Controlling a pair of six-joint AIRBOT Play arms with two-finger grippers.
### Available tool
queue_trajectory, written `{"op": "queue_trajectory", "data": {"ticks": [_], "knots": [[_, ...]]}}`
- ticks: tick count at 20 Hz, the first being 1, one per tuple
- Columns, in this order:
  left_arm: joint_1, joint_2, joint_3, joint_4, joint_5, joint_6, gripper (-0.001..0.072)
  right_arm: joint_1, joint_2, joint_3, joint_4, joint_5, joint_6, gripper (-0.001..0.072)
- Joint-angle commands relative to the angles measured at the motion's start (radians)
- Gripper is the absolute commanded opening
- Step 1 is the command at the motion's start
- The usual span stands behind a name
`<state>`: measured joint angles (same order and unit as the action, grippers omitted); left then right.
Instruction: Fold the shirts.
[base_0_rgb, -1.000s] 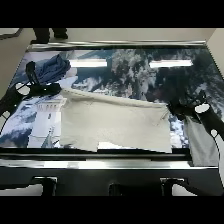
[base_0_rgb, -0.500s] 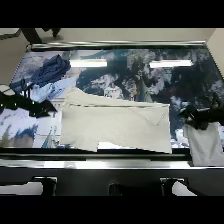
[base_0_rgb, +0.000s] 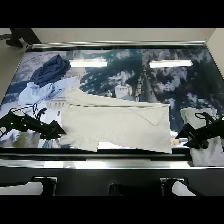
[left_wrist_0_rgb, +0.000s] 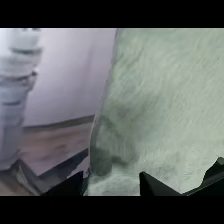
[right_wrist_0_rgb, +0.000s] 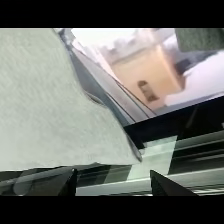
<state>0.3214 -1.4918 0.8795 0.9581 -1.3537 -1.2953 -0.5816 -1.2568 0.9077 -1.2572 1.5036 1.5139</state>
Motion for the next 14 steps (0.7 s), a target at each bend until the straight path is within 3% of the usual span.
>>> {"op": "queue_trajectory", "data": {"ticks": [1, 2, 5, 11, 13, 14], "knots": [[-0.028, -0.003, -0.024, -0.035, 0.061, 0.016, 0.0296, -0.001, 0.001, -0.021, -0.071, 0.012, -0.01, 0.0561], [-0.033, -0.003, -0.024, -0.035, 0.085, 0.016, 0.0267, -0.001, 0.001, -0.038, -0.071, 0.006, -0.01, 0.0562], [-0.036, -0.003, -0.024, -0.04, 0.113, 0.017, 0.0044, -0.001, 0.001, -0.12, -0.058, -0.028, -0.014, 0.0563], [-0.036, 0.006, -0.024, -0.04, 0.085, 0.04, 0.0035, 0.001, -0.001, -0.262, 0.039, -0.198, -0.042, 0.0559], [-0.036, 0.01, -0.024, -0.04, 0.079, 0.044, 0.0035, 0.001, -0.001, -0.289, 0.103, -0.257, -0.05, 0.0538], [-0.036, 0.01, -0.024, -0.043, 0.078, 0.051, 0.0035, 0.001, -0.001, -0.299, 0.137, -0.28, -0.054, 0.049]]}}
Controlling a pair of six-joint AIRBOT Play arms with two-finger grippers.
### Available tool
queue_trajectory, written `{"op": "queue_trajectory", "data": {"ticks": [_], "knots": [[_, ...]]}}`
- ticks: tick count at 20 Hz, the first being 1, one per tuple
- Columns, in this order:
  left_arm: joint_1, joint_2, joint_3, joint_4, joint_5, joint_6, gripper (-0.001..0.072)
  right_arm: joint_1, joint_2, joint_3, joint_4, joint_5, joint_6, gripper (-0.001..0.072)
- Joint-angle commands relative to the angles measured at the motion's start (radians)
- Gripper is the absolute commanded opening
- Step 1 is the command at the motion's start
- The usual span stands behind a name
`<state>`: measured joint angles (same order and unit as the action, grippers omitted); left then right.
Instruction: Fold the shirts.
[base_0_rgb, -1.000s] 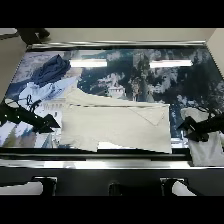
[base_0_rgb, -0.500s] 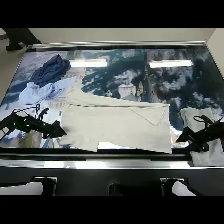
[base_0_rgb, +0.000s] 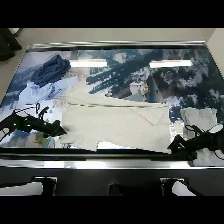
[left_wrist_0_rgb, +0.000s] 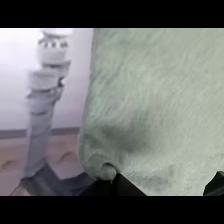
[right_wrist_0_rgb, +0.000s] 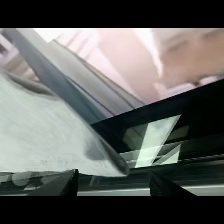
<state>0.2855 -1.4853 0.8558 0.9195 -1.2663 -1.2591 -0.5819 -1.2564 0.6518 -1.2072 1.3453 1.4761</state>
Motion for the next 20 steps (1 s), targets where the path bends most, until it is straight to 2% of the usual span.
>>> {"op": "queue_trajectory", "data": {"ticks": [1, 2, 3, 4, 5, 8, 9, 11, 13, 15, 17, 18, 20], "knots": [[0.0, 0.004, 0.0, -0.008, -0.009, 0.015, 0.0035, 0.002, -0.002, -0.047, 0.107, -0.136, -0.016, 0.0463], [0.0, 0.004, 0.0, -0.013, -0.008, 0.015, 0.0035, 0.002, -0.002, -0.047, 0.126, -0.146, -0.014, 0.0332], [0.0, 0.004, 0.003, -0.013, -0.008, 0.015, 0.0035, 0.002, -0.002, -0.047, 0.148, -0.148, -0.014, 0.026], [0.0, 0.004, 0.011, -0.016, -0.01, 0.015, 0.0035, 0.002, -0.002, -0.046, 0.18, -0.142, -0.015, 0.0105], [0.0, 0.003, 0.025, -0.022, -0.027, 0.016, 0.0035, 0.002, -0.001, -0.043, 0.211, -0.131, -0.02, 0.0051], [0.0, 0.025, 0.137, -0.023, -0.127, 0.041, 0.0029, 0.002, 0.015, 0.062, 0.281, -0.039, -0.056, 0.0049], [0.0, 0.064, 0.193, -0.023, -0.119, 0.041, 0.0028, 0.002, 0.037, 0.137, 0.3, -0.008, -0.056, 0.0049], [0.0, 0.19, 0.364, -0.023, -0.08, 0.027, 0.0029, 0.001, 0.101, 0.378, 0.32, 0.033, -0.077, 0.0049], [0.0, 0.335, 0.592, -0.023, -0.047, 0.018, 0.003, 0.001, 0.175, 0.702, 0.309, 0.009, -0.077, 0.0049], [0.001, 0.47, 0.818, -0.018, 0.061, 0.018, 0.0031, 0.001, 0.248, 1.027, 0.306, -0.086, -0.077, 0.0049], [0.001, 0.592, 0.991, -0.019, 0.248, 0.017, 0.0031, 0.001, 0.313, 1.275, 0.303, -0.177, -0.089, 0.0049], [0.001, 0.638, 1.04, -0.019, 0.297, 0.001, 0.0031, 0.001, 0.343, 1.361, 0.291, -0.19, -0.089, 0.0049], [0.001, 0.725, 1.075, -0.019, 0.306, -0.032, 0.0031, 0.001, 0.404, 1.426, 0.232, -0.184, -0.057, 0.0049]]}}
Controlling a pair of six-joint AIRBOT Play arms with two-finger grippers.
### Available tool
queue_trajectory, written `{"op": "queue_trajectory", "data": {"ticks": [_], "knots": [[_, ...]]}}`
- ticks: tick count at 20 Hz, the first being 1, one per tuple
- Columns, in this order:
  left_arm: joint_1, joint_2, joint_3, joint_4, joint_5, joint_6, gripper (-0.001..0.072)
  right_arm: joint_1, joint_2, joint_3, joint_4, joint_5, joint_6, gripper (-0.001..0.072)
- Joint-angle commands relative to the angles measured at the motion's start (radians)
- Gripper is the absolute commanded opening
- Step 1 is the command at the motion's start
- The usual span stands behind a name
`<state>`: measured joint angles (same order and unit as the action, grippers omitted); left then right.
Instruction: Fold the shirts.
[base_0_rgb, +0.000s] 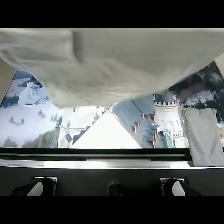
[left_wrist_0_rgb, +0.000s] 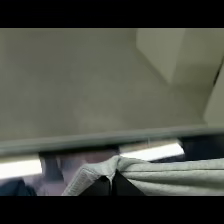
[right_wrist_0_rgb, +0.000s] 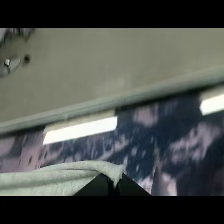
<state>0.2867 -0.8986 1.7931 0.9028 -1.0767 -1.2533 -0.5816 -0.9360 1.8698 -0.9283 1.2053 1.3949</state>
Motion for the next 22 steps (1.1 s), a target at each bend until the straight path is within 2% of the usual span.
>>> {"op": "queue_trajectory", "data": {"ticks": [1, 4, 10, 12, 14, 15, 17, 19, 22], "knots": [[0.0, 0.168, 0.138, -0.001, 0.111, -0.053, 0.0031, 0.001, 0.111, 0.207, -0.092, -0.034, 0.058, 0.0049], [0.0, 0.203, 0.138, 0.063, 0.11, -0.092, 0.0031, 0.001, 0.145, 0.207, -0.176, 0.013, 0.157, 0.0049], [0.0, 0.154, 0.138, 0.089, 0.103, -0.101, 0.0031, 0.001, 0.067, 0.204, -0.176, 0.145, 0.166, 0.0048], [0.0, 0.075, 0.138, 0.089, 0.014, -0.101, 0.003, 0.001, -0.036, 0.182, -0.147, 0.298, 0.204, 0.0048], [-0.003, -0.069, 0.129, 0.088, -0.134, -0.11, 0.003, 0.02, -0.174, 0.113, -0.109, 0.456, 0.199, 0.0046], [-0.015, -0.148, 0.106, 0.089, -0.195, -0.113, 0.003, 0.075, -0.245, 0.068, -0.192, 0.478, 0.198, 0.0046], [-0.049, -0.308, 0.005, 0.1, -0.251, -0.098, 0.003, 0.238, -0.378, -0.021, -0.396, 0.44, 0.205, 0.0046], [-0.082, -0.459, -0.112, 0.1, -0.243, -0.061, 0.0031, 0.351, -0.517, -0.086, -0.52, 0.328, 0.258, 0.0046], [-0.108, -0.673, -0.179, 0.1, -0.185, -0.051, 0.0031, 0.412, -0.718, -0.092, -0.491, 0.11, 0.339, 0.0047]]}}
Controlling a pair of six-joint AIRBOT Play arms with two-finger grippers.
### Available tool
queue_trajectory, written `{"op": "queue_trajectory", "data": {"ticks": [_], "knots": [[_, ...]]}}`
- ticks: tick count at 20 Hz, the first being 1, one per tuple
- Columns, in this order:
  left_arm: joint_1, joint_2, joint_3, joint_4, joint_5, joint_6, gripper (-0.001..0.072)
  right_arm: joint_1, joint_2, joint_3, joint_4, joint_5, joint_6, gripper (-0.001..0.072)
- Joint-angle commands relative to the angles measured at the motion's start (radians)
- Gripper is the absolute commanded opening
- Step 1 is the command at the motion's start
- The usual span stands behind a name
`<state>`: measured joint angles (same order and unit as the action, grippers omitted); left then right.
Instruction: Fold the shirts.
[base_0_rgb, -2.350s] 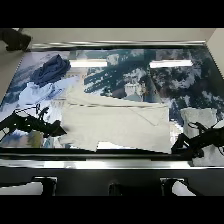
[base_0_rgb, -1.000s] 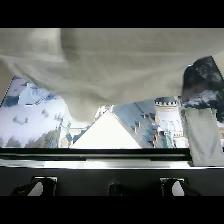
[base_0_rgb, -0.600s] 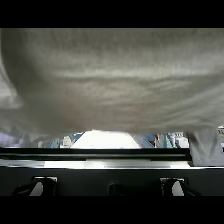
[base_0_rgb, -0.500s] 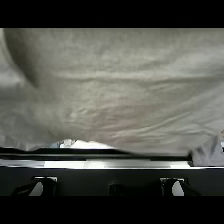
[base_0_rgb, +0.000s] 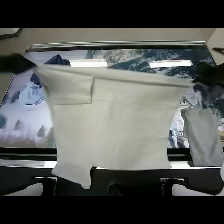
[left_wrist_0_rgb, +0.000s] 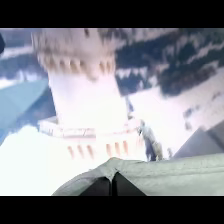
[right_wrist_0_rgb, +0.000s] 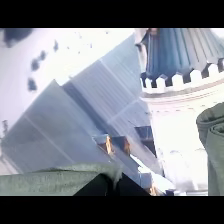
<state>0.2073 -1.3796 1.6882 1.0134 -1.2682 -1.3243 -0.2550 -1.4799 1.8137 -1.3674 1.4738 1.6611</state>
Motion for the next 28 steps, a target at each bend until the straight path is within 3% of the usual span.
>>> {"op": "queue_trajectory", "data": {"ticks": [1, 5, 9, 11, 13, 15, 17, 21, 22, 23, 24, 28], "knots": [[-0.033, -0.248, -0.074, -0.019, 0.047, 0.019, 0.0031, 0.09, -0.217, -0.036, -0.028, -0.234, 0.091, 0.0048], [-0.059, -0.376, -0.074, -0.052, 0.272, 0.019, 0.0031, 0.09, -0.317, -0.036, 0.074, -0.483, 0.165, 0.0049], [-0.085, -0.397, -0.073, -0.052, 0.371, 0.046, 0.0033, 0.085, -0.344, -0.031, 0.072, -0.522, 0.166, 0.0049], [-0.077, -0.352, -0.068, -0.023, 0.291, 0.08, 0.0032, 0.058, -0.321, -0.013, 0.066, -0.406, 0.12, 0.0049], [-0.069, -0.303, -0.069, 0.097, 0.099, 0.077, 0.0032, 0.043, -0.293, -0.013, 0.041, -0.19, 0.037, 0.0049], [-0.068, -0.306, -0.099, 0.223, -0.111, -0.006, 0.0033, 0.04, -0.294, -0.056, -0.015, 0.011, 0.016, 0.0049], [-0.068, -0.311, -0.203, 0.229, -0.184, -0.026, 0.0032, 0.04, -0.294, -0.166, -0.014, 0.063, 0.01, 0.0049], [-0.067, -0.312, -0.338, 0.191, -0.185, -0.026, 0.0037, 0.04, -0.293, -0.265, 0.008, 0.037, 0.017, 0.0056], [-0.065, -0.31, -0.335, 0.191, -0.209, -0.026, 0.018, 0.04, -0.286, -0.261, 0.023, 0.039, 0.028, 0.0186], [-0.059, -0.305, -0.319, 0.191, -0.244, -0.026, 0.0438, 0.035, -0.272, -0.249, 0.033, 0.043, 0.025, 0.0384], [-0.048, -0.295, -0.299, 0.191, -0.283, -0.026, 0.0512, 0.03, -0.25, -0.235, 0.042, 0.06, 0.008, 0.0425], [0.04, -0.166, -0.362, 0.156, -0.335, -0.044, 0.0512, -0.072, -0.136, -0.244, 0.031, 0.227, -0.03, 0.0458]]}}
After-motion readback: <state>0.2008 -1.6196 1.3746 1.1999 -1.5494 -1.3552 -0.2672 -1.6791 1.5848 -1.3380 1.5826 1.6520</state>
